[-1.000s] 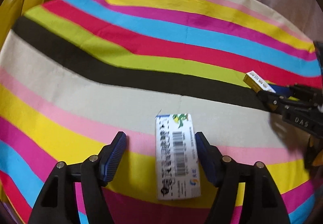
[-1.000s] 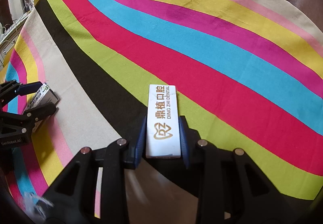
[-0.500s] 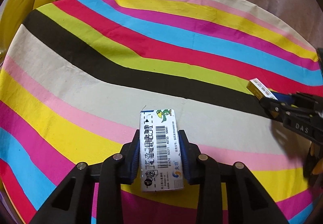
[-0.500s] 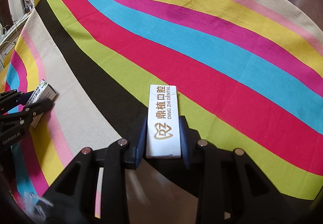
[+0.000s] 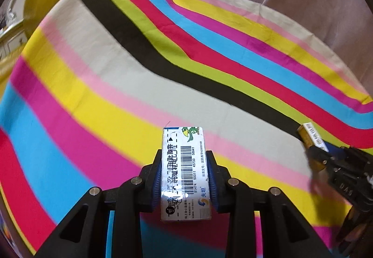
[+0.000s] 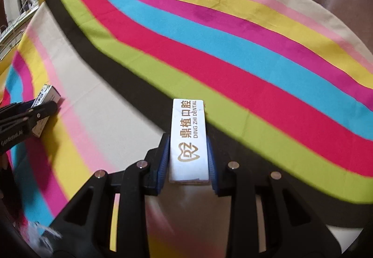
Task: Organize objects
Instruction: 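Grasp the white barcode medicine box with the left tool and lift it, then carry the barcode medicine box and dental box over the storage box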
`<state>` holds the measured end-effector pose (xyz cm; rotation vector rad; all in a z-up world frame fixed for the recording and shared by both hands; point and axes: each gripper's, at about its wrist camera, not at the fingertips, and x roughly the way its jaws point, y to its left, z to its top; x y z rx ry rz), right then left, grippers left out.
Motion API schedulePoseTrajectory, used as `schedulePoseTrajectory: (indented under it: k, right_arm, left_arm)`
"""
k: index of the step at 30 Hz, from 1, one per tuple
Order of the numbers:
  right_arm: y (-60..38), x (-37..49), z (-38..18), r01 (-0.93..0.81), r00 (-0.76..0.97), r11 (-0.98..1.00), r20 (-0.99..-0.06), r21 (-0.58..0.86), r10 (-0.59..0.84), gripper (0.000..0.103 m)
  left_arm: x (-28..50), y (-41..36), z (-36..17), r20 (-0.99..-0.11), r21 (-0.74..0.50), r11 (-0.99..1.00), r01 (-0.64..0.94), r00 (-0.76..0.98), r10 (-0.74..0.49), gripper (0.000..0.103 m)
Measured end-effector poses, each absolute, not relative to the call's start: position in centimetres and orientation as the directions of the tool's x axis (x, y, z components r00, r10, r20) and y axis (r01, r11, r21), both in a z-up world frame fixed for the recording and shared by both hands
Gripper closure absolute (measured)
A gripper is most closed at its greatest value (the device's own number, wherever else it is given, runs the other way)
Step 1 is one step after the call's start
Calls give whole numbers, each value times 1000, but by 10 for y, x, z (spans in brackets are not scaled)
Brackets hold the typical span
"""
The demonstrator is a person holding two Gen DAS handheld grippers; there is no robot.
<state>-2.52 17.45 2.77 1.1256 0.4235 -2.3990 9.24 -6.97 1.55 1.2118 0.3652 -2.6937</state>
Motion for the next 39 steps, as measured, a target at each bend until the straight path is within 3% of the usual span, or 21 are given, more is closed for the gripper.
schedulePoseTrajectory:
  k: [14, 39]
  right_arm:
    - [158, 79, 65, 603, -606, -782, -726, -155, -324, 69]
    - [67, 187, 97, 770, -578, -576, -683, -275, -447, 69]
  left_arm:
    - [185, -58, 46, -704, -171, -966, 192, -710, -17, 68]
    - [297, -126, 85, -626, -161, -937, 310, -766, -147, 68]
